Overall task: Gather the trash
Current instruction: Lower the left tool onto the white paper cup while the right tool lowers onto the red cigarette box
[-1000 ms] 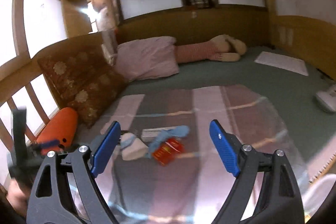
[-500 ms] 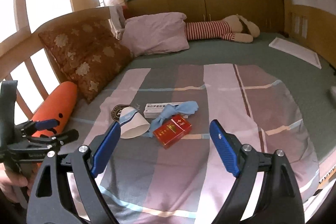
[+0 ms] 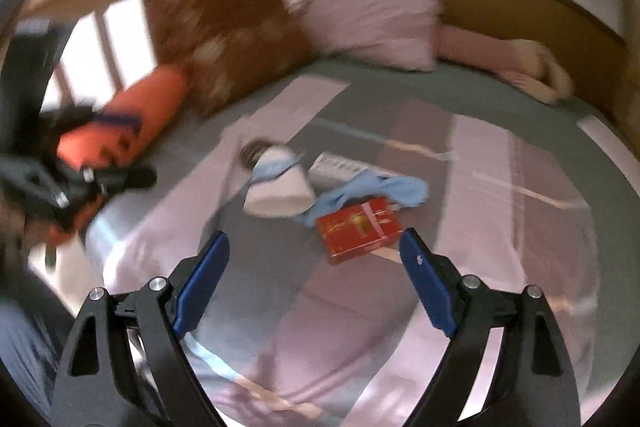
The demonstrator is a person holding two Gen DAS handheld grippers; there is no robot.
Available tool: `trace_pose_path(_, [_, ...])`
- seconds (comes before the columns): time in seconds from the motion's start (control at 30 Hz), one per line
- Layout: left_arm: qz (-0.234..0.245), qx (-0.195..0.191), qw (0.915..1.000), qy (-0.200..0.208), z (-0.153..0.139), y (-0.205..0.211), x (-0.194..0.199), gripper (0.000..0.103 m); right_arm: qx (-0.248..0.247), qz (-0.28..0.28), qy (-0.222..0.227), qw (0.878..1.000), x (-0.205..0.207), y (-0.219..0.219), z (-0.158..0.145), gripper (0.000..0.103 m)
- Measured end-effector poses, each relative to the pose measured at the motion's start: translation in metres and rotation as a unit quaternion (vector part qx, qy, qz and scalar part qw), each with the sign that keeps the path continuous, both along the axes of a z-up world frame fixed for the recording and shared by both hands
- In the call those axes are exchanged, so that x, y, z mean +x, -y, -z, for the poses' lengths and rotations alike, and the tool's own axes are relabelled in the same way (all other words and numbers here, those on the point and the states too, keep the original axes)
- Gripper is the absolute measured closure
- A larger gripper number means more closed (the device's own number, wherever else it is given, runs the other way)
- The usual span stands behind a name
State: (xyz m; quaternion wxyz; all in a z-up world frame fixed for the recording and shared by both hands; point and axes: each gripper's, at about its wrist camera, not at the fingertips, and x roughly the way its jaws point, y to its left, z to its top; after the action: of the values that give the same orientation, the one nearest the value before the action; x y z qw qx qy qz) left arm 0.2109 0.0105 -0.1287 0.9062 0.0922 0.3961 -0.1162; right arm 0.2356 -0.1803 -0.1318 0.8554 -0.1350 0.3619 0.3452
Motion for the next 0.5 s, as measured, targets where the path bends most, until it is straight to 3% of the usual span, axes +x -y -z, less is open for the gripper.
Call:
trace_pose_path(0.07, [0.046,0.033,0.9984,0.008,0.014,-0.003,0.015,0.003,-0.013,-0.015,-0.010,1.000,0.018,-0.003,0.016,0.018])
trace_pose_path(0.13, [0.068,0.040,0.9969,0.003,0.026,-0.009,0.029,0.003,-0.018,-0.020,-0.032,0.999,0.036,-0.004,0.032,0.018])
trace_pose_path(0.33, [0.129,0.037,0.9895,-0.054,0.071,-0.019,0.083,0.003,-0.049,-0.048,-0.057,0.996,0.073,-0.016,0.077,0.018])
trace_pose_path(0.5, [0.148,0.026,0.9865,-0.066,0.096,-0.020,0.120,0.003,-0.048,-0.056,-0.047,0.996,0.096,-0.020,0.087,0.018])
